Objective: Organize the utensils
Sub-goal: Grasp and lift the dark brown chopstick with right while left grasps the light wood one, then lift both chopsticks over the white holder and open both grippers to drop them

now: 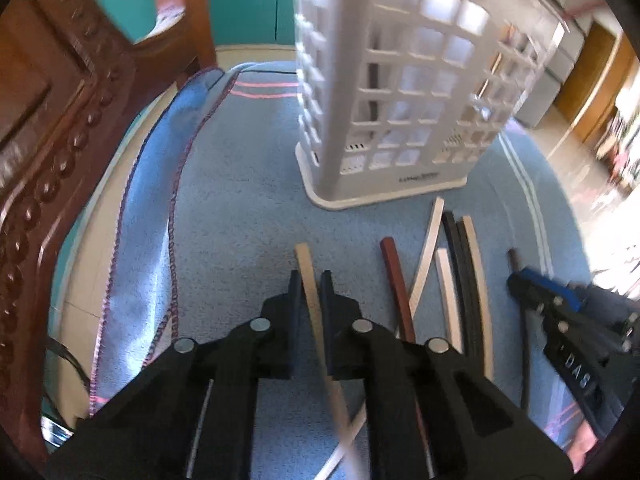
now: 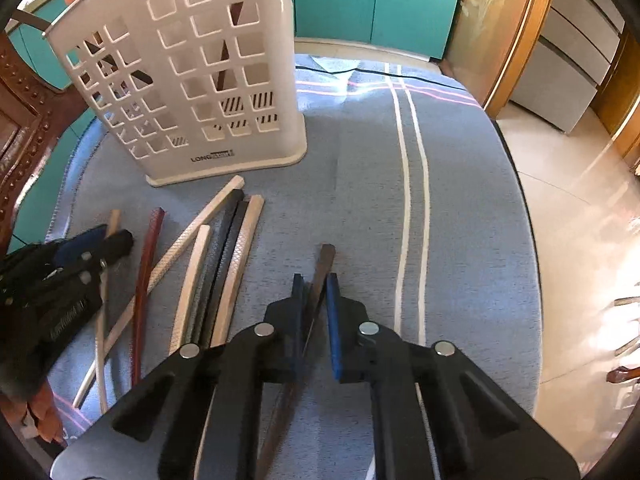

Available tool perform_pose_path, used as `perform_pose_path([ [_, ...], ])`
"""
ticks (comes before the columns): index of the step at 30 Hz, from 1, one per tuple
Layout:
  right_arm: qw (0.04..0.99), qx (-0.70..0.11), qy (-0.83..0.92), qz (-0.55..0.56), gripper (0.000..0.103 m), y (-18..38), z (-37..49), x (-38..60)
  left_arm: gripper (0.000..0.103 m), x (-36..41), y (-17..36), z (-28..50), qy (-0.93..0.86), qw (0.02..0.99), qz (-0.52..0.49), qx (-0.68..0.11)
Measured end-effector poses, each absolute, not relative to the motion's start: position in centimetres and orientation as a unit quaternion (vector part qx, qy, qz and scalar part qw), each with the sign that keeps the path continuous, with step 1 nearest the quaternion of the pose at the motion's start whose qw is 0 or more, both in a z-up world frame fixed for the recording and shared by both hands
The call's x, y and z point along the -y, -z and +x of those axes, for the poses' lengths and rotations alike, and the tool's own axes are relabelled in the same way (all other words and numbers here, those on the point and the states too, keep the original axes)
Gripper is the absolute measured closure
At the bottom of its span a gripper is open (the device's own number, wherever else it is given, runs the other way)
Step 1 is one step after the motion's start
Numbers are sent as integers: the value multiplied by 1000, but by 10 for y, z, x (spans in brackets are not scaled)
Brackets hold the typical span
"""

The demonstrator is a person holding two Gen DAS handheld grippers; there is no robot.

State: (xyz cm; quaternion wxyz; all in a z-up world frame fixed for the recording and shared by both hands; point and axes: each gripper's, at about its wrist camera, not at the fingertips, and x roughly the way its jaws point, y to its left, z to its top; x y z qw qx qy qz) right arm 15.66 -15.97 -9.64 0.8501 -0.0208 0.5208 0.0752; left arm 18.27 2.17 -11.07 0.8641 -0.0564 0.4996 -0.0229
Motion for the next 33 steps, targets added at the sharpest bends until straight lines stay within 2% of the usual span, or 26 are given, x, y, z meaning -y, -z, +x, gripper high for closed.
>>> perform_pose_path([
  [6,867,-485,-114,7,96,76,144,166,96,-42,92,178,28,876,-99,-471],
  [13,889,-426,-164,35,96,27,117,184,96,-57,22,139,56,910,-123,-393],
  [21,914,-339,-213,64,96,-52,76,204,96,-63,-92,86,93,957,-151,-230],
  [26,936,-264,-216,89,96,-111,72,211,96,-62,-149,67,85,983,-153,-62],
  [30,952,-194,-203,120,96,-153,77,219,96,-66,-164,71,34,986,-162,10],
  [33,965,-115,-187,147,96,-173,79,225,96,-65,-158,93,14,986,-165,3],
])
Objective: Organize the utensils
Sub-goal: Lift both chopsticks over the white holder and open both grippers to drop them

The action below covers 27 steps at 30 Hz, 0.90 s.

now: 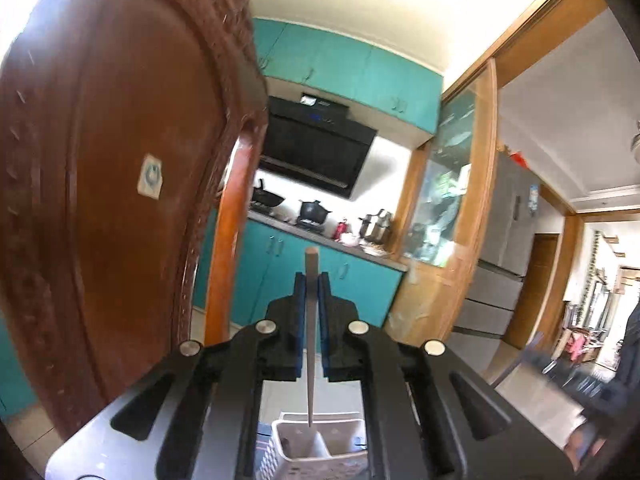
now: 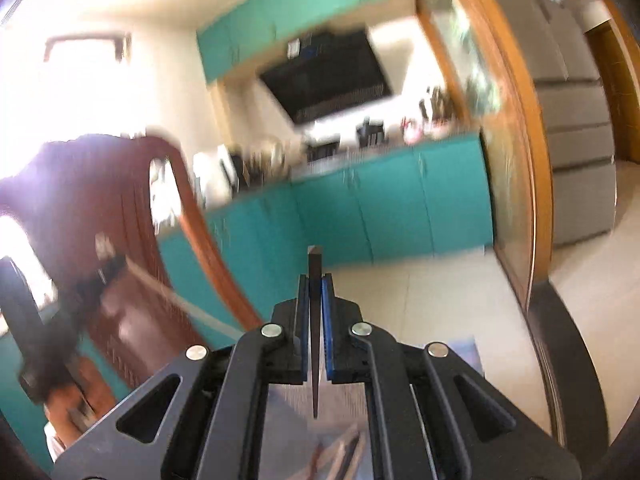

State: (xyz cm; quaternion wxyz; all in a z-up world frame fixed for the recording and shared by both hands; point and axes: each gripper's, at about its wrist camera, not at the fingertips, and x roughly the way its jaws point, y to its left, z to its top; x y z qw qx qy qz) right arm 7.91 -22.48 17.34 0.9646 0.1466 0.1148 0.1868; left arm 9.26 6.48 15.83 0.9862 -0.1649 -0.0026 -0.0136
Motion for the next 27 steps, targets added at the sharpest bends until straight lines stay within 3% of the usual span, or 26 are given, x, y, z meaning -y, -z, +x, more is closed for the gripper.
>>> perform_pose_path([
  [5,976,-45,-136,164,96,-161,98,217,96,-59,-130,124,13,985,-162,-54],
  [11,975,-126,-128,129,96,-111,135,191,96,-50,-112,144,5,986,-139,-90],
  [19,973,-157,-126,111,96,-91,132,180,96,-53,-96,155,14,983,-131,-130],
  [23,975,-159,-118,105,87,-91,122,184,95,-52,-93,146,25,983,-129,-131],
  [25,976,-153,-122,97,82,-91,109,189,87,-54,-96,141,28,983,-130,-125],
  [27,977,-144,-132,91,72,-88,93,196,71,-59,-101,127,33,983,-140,-110],
])
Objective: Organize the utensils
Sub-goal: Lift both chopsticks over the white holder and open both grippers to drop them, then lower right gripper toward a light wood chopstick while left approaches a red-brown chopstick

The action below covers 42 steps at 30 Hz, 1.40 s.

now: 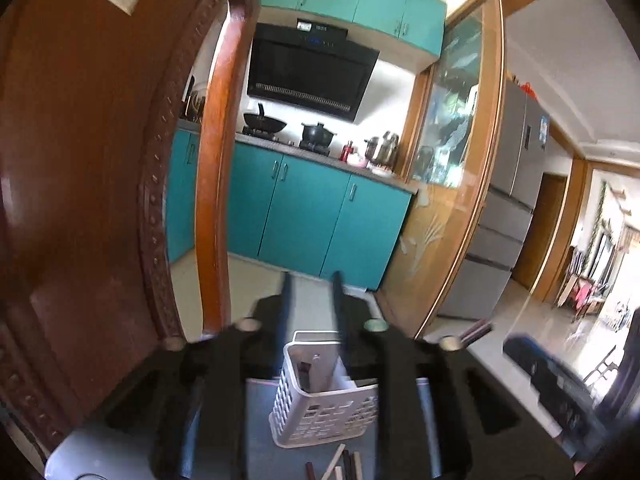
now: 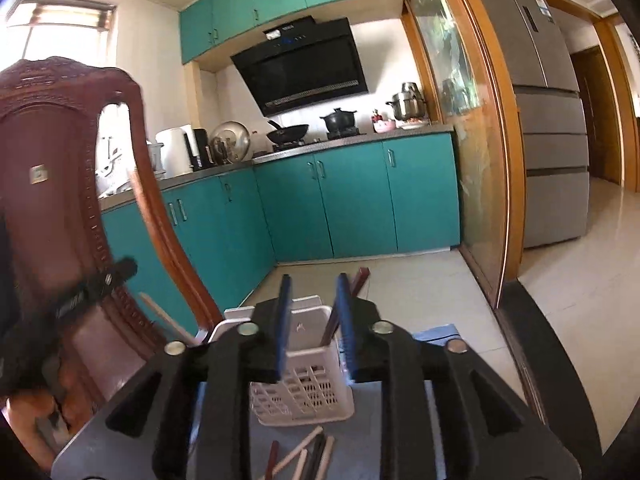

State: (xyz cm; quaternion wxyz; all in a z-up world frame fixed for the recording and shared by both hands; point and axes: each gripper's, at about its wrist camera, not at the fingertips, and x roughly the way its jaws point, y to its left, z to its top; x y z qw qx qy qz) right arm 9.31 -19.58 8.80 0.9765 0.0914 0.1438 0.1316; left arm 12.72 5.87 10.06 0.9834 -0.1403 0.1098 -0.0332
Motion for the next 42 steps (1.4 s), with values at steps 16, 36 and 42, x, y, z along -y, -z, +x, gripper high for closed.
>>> perform_pose_path([
  [16,856,-503,-107,57,69,77,143,170,67,-55,37,122,6,914,-168,-369],
  [36,875,-473,-104,31,67,92,131,142,33,-51,82,135,-24,869,-121,-479],
  [42,866,-488,-107,15,66,98,135,135,31,-45,87,138,-21,866,-113,-486],
])
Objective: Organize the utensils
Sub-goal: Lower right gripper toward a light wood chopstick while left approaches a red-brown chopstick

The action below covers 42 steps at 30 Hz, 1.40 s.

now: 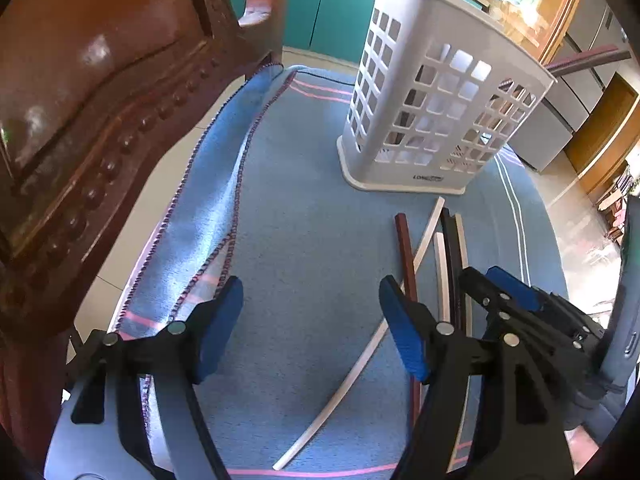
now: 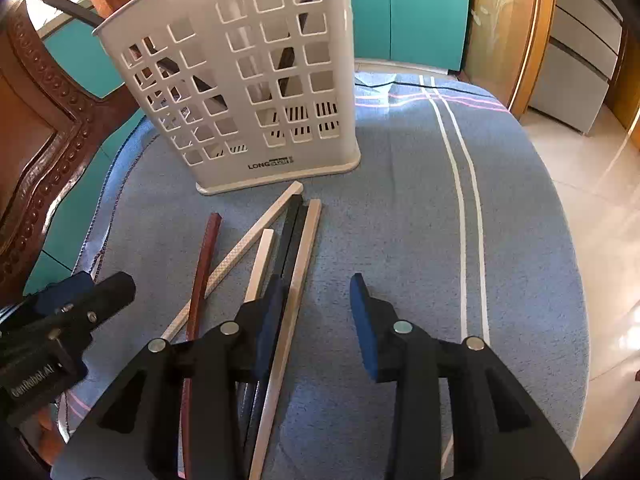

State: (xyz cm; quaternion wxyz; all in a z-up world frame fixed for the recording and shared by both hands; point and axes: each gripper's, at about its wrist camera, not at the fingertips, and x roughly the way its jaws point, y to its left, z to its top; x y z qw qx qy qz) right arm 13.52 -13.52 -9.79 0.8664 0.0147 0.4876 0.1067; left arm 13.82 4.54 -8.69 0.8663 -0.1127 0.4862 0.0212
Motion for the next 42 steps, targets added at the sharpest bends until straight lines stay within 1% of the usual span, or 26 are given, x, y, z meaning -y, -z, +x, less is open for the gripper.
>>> perform_pose_path([
  [3,861,-494,-116,30,66,98,135,138,31,-42,90,140,-21,864,-109,-491],
  [11,858,-503,-104,16,66,96,138,142,29,-38,94,141,-19,862,-101,-496],
  [16,851,-517,-88,23,62,95,141,161,29,-39,96,144,-22,860,-101,-500],
  [20,857,-508,-80,30,62,90,142,167,27,-35,97,144,-17,859,-97,-502],
  [26,854,-515,-65,27,61,94,144,171,26,-35,99,145,-18,858,-95,-504],
  [31,852,-519,-55,48,60,97,151,189,26,-34,101,146,-19,857,-94,-506],
  [34,859,-503,-74,65,60,91,151,187,26,-32,102,147,-16,857,-93,-506],
  [37,859,-501,-89,48,60,92,152,173,26,-31,103,148,-9,857,-94,-507],
  [41,856,-510,-87,10,60,100,151,156,26,-39,103,149,6,852,-120,-509],
  [42,856,-510,-84,0,62,100,149,154,26,-41,104,150,7,852,-124,-509],
])
